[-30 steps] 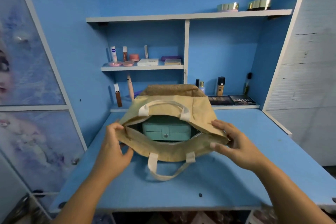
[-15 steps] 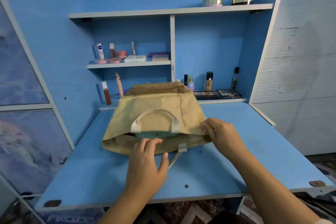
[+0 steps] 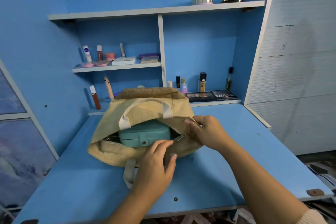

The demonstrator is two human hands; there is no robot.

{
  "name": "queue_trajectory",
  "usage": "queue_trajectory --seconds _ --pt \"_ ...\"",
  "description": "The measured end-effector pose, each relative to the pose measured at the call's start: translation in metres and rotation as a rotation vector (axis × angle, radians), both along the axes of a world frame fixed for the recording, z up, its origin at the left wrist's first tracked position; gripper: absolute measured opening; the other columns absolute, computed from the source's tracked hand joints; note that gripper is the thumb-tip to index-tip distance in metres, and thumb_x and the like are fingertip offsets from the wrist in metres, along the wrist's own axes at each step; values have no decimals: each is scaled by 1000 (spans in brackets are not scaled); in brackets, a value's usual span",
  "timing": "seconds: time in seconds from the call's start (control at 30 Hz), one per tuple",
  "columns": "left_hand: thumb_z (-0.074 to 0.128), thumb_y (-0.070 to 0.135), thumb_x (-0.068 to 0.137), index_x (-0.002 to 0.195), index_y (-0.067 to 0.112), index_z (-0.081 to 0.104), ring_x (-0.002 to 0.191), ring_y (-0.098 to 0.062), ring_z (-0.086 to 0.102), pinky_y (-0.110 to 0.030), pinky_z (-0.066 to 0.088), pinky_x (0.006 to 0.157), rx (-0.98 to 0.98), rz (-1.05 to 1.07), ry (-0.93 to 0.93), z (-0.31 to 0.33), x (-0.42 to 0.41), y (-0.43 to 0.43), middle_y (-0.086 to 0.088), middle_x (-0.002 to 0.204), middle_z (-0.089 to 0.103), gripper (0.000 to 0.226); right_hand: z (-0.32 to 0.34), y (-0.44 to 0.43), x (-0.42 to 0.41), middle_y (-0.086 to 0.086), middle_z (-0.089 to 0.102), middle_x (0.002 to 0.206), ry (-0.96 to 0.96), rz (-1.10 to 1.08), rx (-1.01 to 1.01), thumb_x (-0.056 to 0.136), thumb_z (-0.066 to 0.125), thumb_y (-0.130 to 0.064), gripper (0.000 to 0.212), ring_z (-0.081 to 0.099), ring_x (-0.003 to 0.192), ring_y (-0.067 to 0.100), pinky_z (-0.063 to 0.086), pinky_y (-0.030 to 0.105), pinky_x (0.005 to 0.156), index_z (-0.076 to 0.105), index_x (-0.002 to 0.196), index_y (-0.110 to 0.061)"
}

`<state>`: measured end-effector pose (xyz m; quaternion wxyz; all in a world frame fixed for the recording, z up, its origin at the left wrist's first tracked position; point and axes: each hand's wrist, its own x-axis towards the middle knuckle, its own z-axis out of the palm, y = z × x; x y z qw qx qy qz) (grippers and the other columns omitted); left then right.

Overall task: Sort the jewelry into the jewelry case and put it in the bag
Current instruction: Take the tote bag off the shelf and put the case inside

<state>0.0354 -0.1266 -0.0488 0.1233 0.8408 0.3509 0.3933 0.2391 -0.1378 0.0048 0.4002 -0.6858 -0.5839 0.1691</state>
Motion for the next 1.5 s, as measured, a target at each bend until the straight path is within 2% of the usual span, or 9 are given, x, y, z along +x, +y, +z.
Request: queue_trajectory --seconds 0.27,0.47,0.73,0.87,0.93,1.0,1.2,1.33,1.5 --pt "59 44 90 104 29 69 83 -10 64 -35 54 71 -133 41 105 22 30 38 10 94 70 23 2 9 6 8 52 62 233 41 3 88 59 -46 48 46 57 16 38 30 57 58 71 -1" --pt "55 65 84 89 30 69 77 -13 64 -30 50 59 -142 232 180 19 49 33 11 84 70 38 -4 4 2 7 53 62 350 59 18 88 62 -45 42 45 57 16 36 30 57 64 72 -6" --pt "60 42 91 82 23 69 69 -21 62 -36 45 51 8 226 61 6 50 30 4 78 65 23 -1 0 -2 6 50 58 419 54 54 89 62 -39 39 41 55 15 32 26 53 62 67 -5" --pt "65 35 89 77 22 67 60 -23 60 -33 40 45 67 244 19 6 48 27 4 73 63 18 -4 2 -14 -8 64 67 352 -17 223 88 66 -26 8 56 61 6 45 19 58 68 80 -27" --pt "61 37 91 79 23 67 62 -22 60 -35 45 48 27 230 -26 5 47 27 3 76 64 20 -10 -3 -20 -13 66 90 291 -29 366 89 65 -16 27 62 82 -2 47 10 69 59 101 -39" --pt "56 40 91 81 23 68 64 -21 62 -35 48 52 5 211 -85 5 46 28 3 76 66 24 -14 -8 -20 -15 65 97 200 -21 451 91 61 -11 35 62 89 0 49 12 72 51 99 -44" --pt "62 34 92 76 20 65 55 -21 62 -29 40 46 -10 197 -121 3 44 26 1 62 67 21 -21 -9 -7 -11 66 96 -138 -4 578 81 54 16 39 58 89 -7 43 5 73 66 93 -19" --pt "62 34 93 78 18 63 56 -20 61 -34 42 49 -81 167 -141 5 43 25 1 62 67 22 -17 -10 -1 -12 67 103 -117 35 579 86 58 7 32 59 97 -7 46 7 77 71 102 -18" --pt "57 35 95 78 21 59 61 -8 58 -24 38 53 -199 92 -100 11 40 25 8 68 66 22 -19 -16 6 -21 55 125 66 150 341 88 63 -4 47 53 113 0 50 15 77 58 115 -42"
